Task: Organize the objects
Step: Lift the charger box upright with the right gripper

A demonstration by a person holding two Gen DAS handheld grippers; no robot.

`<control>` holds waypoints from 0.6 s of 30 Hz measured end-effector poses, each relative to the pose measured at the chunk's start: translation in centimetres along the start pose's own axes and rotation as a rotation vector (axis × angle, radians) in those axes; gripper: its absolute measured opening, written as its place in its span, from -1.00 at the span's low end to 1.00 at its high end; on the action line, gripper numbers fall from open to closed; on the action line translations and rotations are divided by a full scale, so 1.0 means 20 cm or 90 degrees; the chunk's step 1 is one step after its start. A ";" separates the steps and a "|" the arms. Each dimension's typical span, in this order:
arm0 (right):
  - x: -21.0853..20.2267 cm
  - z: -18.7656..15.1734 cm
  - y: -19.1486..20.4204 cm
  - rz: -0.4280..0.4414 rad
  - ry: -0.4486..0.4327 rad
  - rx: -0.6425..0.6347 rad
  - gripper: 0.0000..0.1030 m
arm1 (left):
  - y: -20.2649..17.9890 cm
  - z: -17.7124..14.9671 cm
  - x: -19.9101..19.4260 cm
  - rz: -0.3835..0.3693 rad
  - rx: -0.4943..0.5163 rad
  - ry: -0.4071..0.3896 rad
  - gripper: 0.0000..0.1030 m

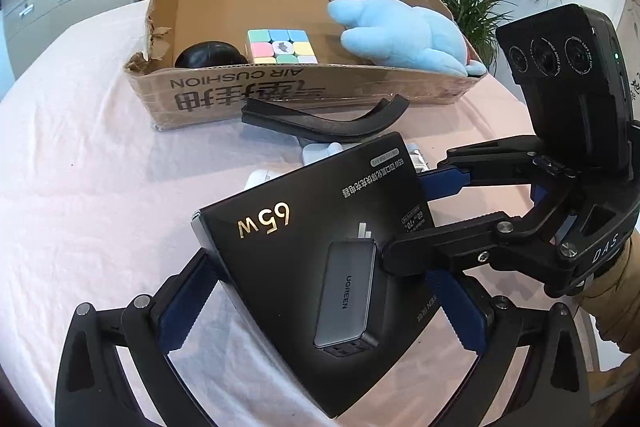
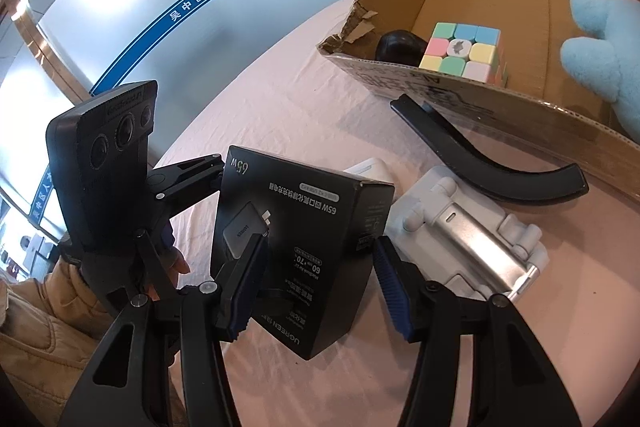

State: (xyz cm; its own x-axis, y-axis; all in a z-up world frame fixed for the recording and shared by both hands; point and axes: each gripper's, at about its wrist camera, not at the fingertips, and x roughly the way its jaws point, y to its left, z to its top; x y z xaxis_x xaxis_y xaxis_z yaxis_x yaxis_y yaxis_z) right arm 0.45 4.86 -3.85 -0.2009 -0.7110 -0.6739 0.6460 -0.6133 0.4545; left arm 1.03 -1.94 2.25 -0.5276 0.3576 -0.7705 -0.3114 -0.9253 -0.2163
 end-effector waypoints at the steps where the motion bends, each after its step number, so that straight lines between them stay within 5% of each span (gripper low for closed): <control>1: 0.00 0.00 0.00 -0.002 0.000 0.000 0.02 | 0.00 0.00 0.00 0.002 0.002 -0.001 0.99; 18: -0.04 0.03 0.01 -0.011 -0.007 -0.013 0.02 | -0.06 0.04 -0.03 0.023 0.029 -0.015 0.99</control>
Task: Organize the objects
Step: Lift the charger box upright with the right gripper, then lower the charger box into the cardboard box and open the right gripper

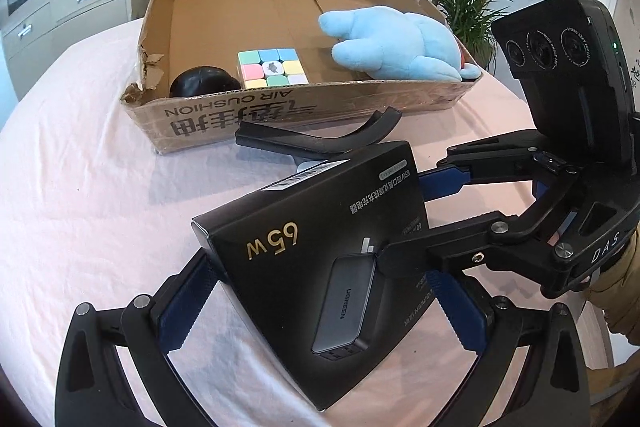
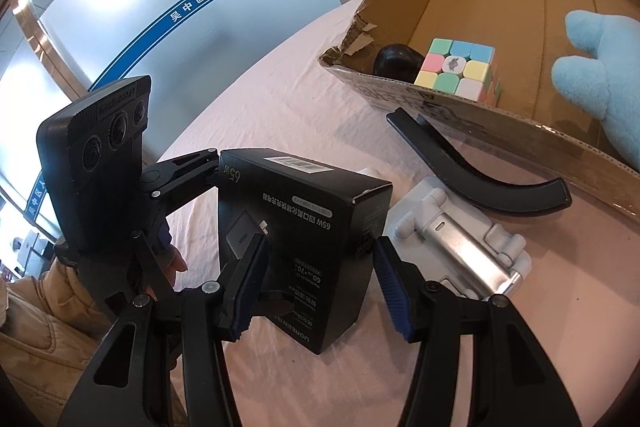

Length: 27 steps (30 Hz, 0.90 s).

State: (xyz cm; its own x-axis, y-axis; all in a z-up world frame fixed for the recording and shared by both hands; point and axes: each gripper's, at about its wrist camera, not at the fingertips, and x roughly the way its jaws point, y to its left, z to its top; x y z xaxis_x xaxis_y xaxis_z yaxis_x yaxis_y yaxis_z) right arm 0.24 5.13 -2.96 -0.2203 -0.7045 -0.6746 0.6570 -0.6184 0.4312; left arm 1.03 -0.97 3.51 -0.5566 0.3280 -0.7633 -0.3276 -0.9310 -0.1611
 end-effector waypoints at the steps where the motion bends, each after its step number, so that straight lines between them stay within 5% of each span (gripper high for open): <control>1: 0.00 0.00 0.00 0.000 0.000 -0.001 0.02 | 0.00 0.00 0.00 0.000 0.000 -0.001 0.99; 27: -0.01 0.01 0.02 -0.005 -0.003 -0.004 0.02 | 0.01 0.00 0.01 0.003 -0.002 -0.004 0.99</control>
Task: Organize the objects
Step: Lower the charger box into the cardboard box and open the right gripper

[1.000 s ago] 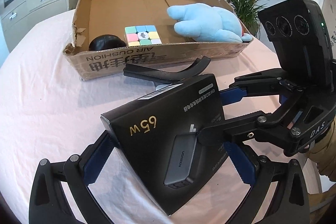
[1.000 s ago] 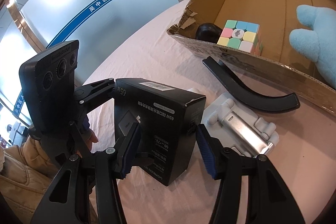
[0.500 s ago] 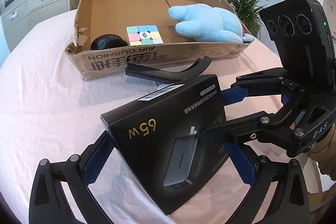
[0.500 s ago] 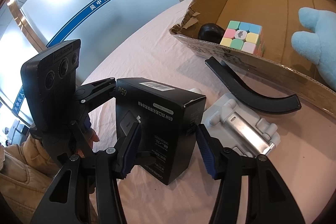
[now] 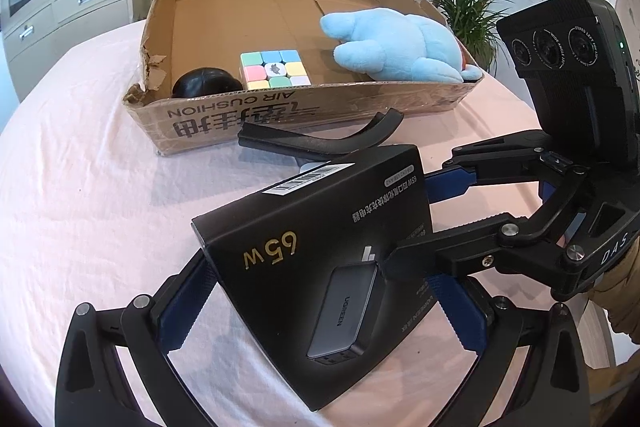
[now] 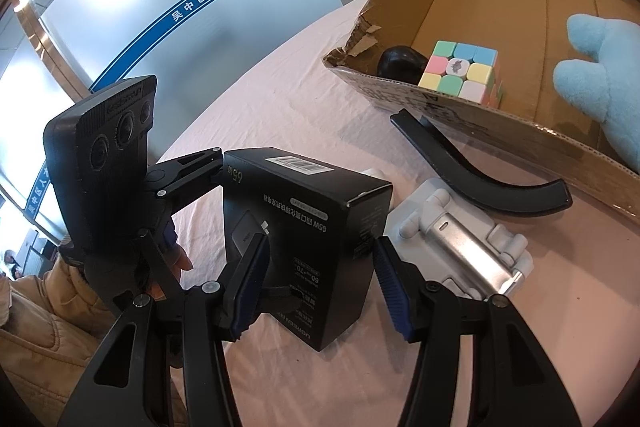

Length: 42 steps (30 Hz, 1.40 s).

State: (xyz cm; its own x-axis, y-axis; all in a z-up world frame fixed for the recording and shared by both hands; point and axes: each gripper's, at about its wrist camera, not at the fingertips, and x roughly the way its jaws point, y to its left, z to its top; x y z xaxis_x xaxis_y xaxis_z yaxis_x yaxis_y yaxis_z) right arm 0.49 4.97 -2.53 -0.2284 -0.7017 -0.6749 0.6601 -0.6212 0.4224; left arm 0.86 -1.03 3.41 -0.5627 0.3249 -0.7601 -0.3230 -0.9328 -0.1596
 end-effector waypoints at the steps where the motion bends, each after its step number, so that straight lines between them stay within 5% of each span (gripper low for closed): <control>1: -0.01 0.01 0.00 -0.003 -0.002 -0.001 0.02 | 0.00 0.01 0.00 -0.001 0.003 -0.001 0.99; 13: -0.27 0.14 -0.02 -0.136 -0.079 0.005 0.02 | -0.08 0.35 0.07 -0.099 0.087 -0.055 0.98; 18: -0.36 0.16 -0.09 -0.179 -0.103 0.034 -0.04 | -0.08 0.44 0.12 -0.131 0.108 -0.057 0.63; 23: -0.40 0.21 -0.12 -0.194 -0.112 0.041 -0.09 | -0.05 0.49 0.13 -0.153 0.105 -0.058 0.50; 32: -0.38 0.37 -0.06 -0.195 -0.128 0.001 -0.09 | 0.02 0.61 0.03 -0.119 0.130 -0.083 0.45; 42: -0.41 0.76 -0.20 -0.198 -0.179 0.003 -0.09 | 0.18 1.07 0.07 -0.076 0.147 -0.113 0.45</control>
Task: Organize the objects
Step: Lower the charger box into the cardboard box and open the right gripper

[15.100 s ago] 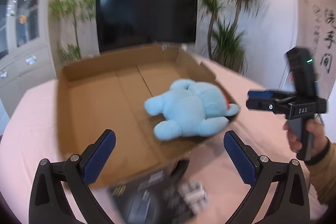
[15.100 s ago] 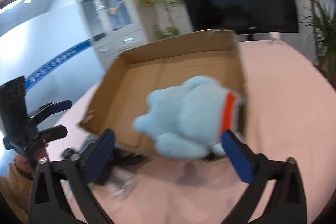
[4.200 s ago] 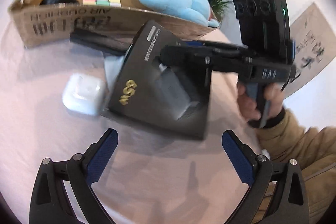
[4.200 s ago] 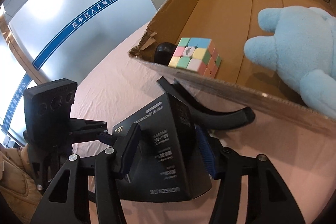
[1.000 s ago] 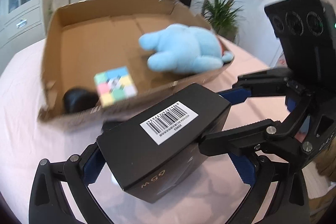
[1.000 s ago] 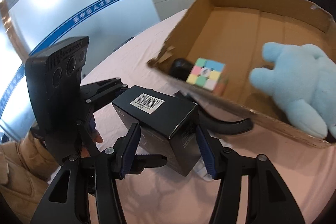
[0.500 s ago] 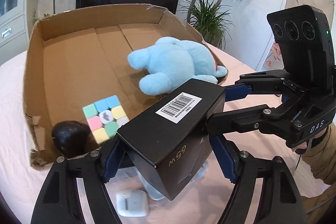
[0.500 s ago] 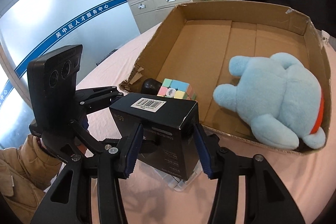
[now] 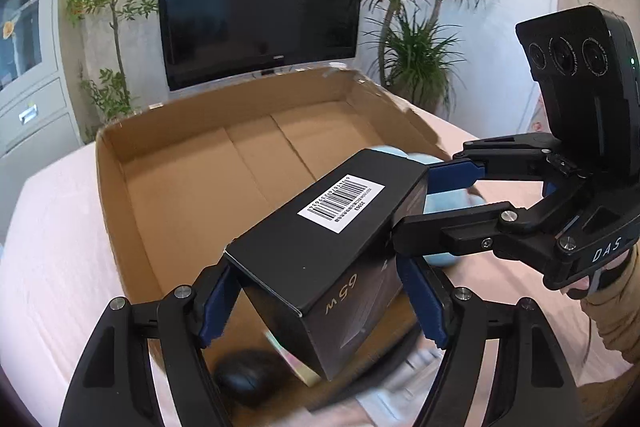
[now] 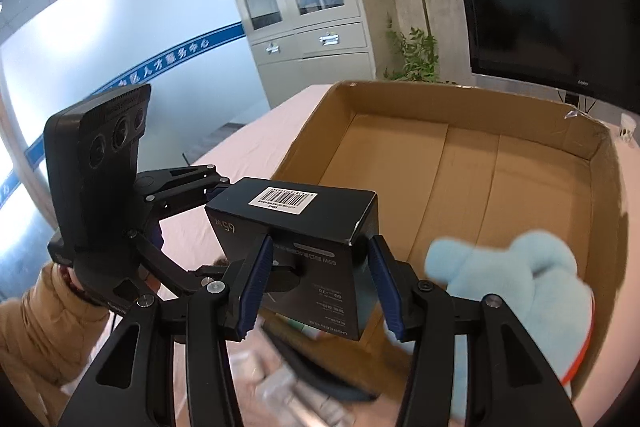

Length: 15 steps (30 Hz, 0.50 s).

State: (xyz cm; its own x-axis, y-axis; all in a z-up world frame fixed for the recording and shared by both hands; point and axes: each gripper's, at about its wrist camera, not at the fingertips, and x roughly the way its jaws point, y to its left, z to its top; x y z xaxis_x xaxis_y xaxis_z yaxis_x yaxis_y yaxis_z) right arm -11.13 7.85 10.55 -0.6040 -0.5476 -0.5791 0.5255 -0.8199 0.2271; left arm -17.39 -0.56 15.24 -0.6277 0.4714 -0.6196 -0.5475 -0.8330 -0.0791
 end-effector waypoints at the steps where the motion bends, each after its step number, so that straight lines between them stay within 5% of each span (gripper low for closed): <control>1: 0.04 0.02 -0.02 0.000 0.002 0.005 -0.09 | 0.03 0.02 0.02 -0.003 -0.005 0.006 0.45; 9: 0.30 0.02 -0.21 -0.005 0.069 0.053 -0.08 | 0.26 -0.02 0.37 0.000 -0.079 0.086 0.47; 11: 0.31 -0.01 -0.25 0.002 0.067 0.081 0.15 | 0.29 -0.04 0.39 0.038 -0.087 0.097 0.54; 12: 0.29 -0.02 -0.27 -0.007 0.058 0.090 0.34 | 0.30 -0.05 0.37 0.064 -0.088 0.090 0.59; 15: 0.21 -0.05 -0.26 -0.017 0.042 0.093 0.37 | 0.30 -0.09 0.24 0.097 -0.084 0.041 0.62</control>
State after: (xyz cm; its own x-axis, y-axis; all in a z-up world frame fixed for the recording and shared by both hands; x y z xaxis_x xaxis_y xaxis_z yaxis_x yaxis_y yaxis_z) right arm -15.86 9.91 6.17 -0.5734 -0.5173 -0.6354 0.4139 -0.8521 0.3202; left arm -22.72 -3.88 10.30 -0.6586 0.3219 -0.6801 -0.3691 -0.9259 -0.0807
